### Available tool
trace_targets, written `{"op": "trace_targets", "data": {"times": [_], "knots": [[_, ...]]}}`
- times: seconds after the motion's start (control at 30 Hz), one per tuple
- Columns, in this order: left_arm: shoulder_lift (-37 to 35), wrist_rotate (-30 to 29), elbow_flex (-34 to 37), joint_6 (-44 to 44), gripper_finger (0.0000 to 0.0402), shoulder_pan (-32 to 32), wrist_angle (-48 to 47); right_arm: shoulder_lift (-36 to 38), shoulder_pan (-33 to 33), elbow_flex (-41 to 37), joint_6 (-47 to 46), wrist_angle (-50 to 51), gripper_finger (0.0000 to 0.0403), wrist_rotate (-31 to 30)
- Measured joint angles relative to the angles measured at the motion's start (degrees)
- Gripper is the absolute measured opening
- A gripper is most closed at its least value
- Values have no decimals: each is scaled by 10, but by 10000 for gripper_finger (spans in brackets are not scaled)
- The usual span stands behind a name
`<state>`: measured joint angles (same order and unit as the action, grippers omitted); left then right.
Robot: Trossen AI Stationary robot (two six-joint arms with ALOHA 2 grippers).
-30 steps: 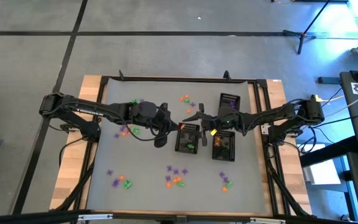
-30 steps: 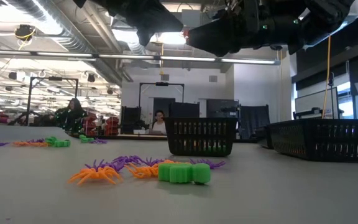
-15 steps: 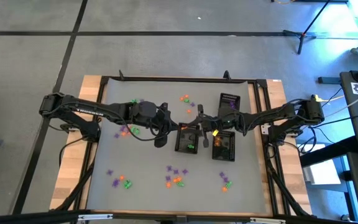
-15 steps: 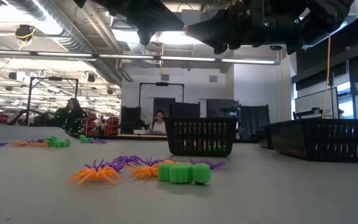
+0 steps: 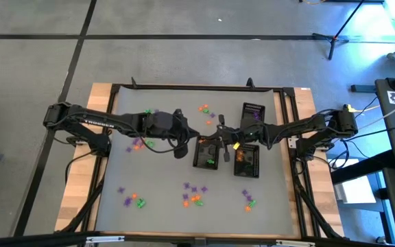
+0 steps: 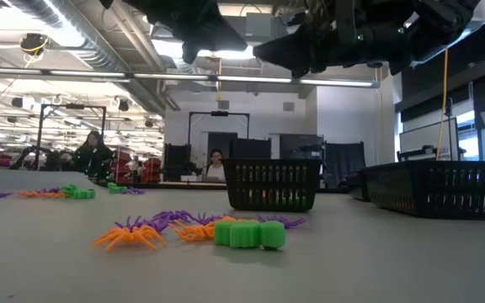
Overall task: Sort Halloween decoration
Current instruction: Put the orange spider toy into the bottom right bin, then put the green skeleton toy into the bottom left bin
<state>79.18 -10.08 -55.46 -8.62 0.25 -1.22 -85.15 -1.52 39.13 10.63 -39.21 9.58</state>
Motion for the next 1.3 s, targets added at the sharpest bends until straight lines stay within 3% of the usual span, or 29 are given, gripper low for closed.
{"op": "trace_targets", "data": {"times": [0.17,0.33,0.57,0.77,1.03,1.3], "knots": [[0,-27,0,3,71,0,-10,32,0,0,2,89,8,-30],[0,-54,0,14,114,0,-32,92,0,0,-10,249,6,-50],[0,-158,0,-16,124,2,-111,171,1,0,-115,516,9,-50],[0,-198,0,-73,124,19,-176,182,1,0,-195,680,8,-49],[0,-200,0,-92,124,31,-189,176,1,0,-215,712,31,-49],[0,-213,0,-76,124,31,-189,176,1,0,-215,702,106,-60]]}}
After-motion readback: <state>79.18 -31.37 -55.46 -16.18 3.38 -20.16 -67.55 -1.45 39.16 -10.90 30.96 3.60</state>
